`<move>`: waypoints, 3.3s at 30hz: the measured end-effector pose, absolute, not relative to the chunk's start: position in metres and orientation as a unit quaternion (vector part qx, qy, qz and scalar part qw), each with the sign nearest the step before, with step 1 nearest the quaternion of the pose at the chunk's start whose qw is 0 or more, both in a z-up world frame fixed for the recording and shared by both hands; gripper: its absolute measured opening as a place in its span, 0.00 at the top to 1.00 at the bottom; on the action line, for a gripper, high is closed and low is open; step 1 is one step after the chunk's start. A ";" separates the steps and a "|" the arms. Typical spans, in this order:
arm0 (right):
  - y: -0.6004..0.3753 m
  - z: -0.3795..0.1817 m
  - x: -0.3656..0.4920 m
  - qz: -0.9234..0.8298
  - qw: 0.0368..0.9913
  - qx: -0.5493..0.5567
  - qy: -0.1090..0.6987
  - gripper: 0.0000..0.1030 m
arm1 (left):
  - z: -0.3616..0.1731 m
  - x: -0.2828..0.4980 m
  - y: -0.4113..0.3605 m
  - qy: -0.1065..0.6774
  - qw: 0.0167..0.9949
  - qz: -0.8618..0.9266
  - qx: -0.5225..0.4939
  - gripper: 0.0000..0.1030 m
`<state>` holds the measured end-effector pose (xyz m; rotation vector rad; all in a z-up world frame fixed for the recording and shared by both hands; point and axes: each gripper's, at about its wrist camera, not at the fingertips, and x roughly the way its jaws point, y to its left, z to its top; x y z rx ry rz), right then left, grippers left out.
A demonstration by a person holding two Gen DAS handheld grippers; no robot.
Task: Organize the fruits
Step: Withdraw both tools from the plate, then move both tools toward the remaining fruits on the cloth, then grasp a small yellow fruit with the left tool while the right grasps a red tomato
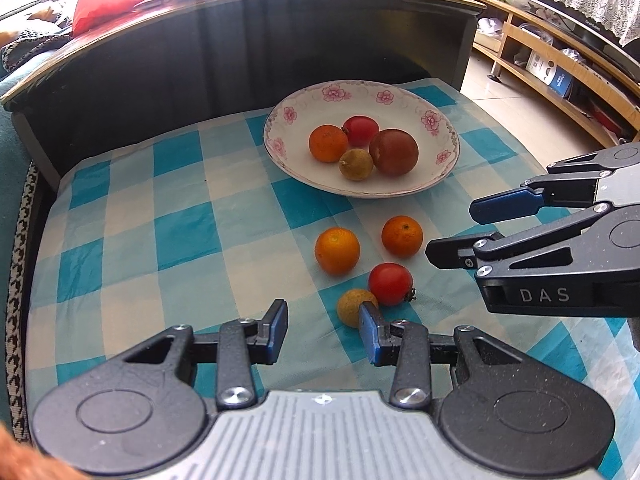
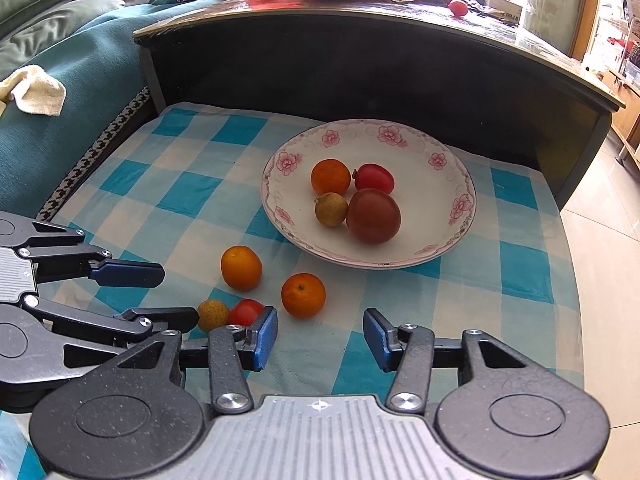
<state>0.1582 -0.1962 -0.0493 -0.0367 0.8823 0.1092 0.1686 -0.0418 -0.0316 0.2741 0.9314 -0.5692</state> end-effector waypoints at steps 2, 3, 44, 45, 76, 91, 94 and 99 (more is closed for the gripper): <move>-0.195 -0.050 0.158 0.053 0.902 -0.019 0.428 0.58 | -0.032 0.168 -0.042 0.441 0.846 -0.269 0.132 0.53; -0.195 -0.051 0.158 0.053 0.902 -0.021 0.428 0.58 | -0.032 0.168 -0.042 0.441 0.846 -0.269 0.133 0.53; -0.180 -0.060 0.161 0.078 0.894 -0.029 0.441 0.58 | -0.039 0.166 -0.034 0.442 0.850 -0.235 0.164 0.53; -0.179 -0.060 0.161 0.079 0.893 -0.029 0.442 0.58 | -0.039 0.166 -0.034 0.442 0.850 -0.235 0.165 0.53; -0.172 -0.073 0.166 0.107 0.877 -0.014 0.467 0.59 | -0.041 0.167 -0.032 0.442 0.850 -0.226 0.176 0.53; -0.175 -0.076 0.168 0.106 0.874 -0.006 0.474 0.78 | -0.042 0.166 -0.029 0.441 0.850 -0.229 0.176 0.53; -0.176 -0.076 0.168 0.119 0.868 0.015 0.481 0.91 | -0.041 0.166 -0.028 0.441 0.848 -0.237 0.173 0.53; -0.176 -0.075 0.168 0.121 0.868 0.014 0.481 0.89 | -0.040 0.164 -0.029 0.440 0.846 -0.251 0.166 0.53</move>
